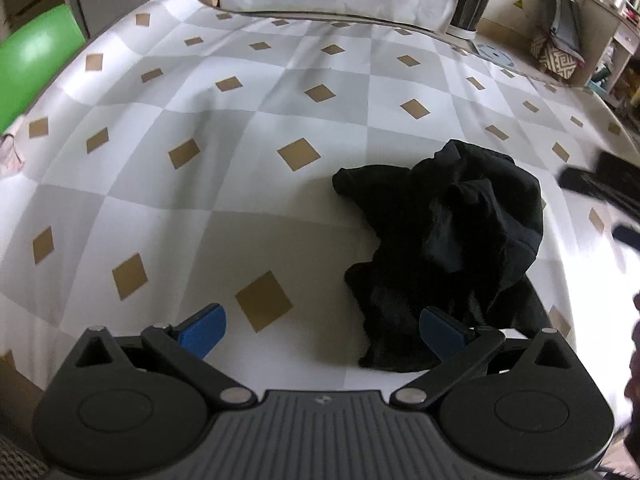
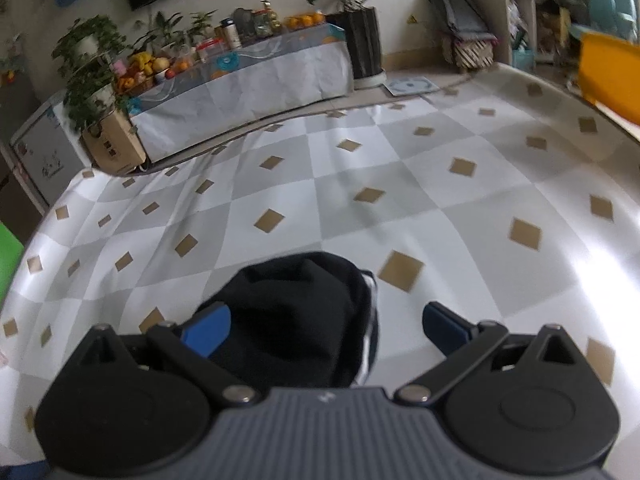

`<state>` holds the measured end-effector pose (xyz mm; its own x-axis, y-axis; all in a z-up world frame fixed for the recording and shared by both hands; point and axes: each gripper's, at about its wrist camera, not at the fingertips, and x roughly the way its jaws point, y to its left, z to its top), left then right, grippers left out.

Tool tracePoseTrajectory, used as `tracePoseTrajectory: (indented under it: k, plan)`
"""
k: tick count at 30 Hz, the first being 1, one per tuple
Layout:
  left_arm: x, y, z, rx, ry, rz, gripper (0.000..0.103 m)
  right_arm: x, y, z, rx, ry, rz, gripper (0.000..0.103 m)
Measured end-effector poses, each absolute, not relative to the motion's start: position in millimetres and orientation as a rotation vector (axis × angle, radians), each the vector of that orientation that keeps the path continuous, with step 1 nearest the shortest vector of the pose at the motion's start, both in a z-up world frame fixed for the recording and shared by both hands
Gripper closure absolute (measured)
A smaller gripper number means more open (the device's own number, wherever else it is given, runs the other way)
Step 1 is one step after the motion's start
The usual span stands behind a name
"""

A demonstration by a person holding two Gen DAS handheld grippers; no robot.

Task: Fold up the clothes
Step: 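Move the open right tool toward the black garment's edge, then close the right tool on the edge of the black garment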

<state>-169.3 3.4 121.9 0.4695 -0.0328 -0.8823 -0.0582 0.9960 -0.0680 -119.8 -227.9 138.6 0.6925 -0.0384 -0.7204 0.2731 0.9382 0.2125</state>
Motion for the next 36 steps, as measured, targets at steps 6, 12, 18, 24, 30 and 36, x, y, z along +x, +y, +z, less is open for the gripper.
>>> tracePoseTrajectory:
  k: [6, 12, 18, 24, 30, 36]
  plan:
    - [-171, 30, 111, -0.021, 1.063, -0.068, 0.0, -90, -210, 124, 0.235, 0.765, -0.191, 0.0]
    - [-162, 70, 103, -0.034, 1.052, -0.028, 0.0, -80, -213, 115, 0.278, 0.776, -0.279, 0.0]
    - [-156, 68, 105, -0.101, 1.037, 0.007, 0.0, -95, -211, 120, 0.293, 0.827, -0.246, 0.0]
    - [-140, 51, 107, -0.143, 0.994, 0.045, 0.0, -118, -226, 135, 0.359, 0.864, -0.308, 0.0]
    - [-115, 20, 100, -0.141, 0.956, 0.061, 0.0, -149, -240, 149, 0.378, 0.86, -0.303, 0.0]
    - [-83, -14, 107, -0.287, 1.036, 0.04, 0.0, -160, -276, 145, 0.419, 0.871, -0.248, 0.0]
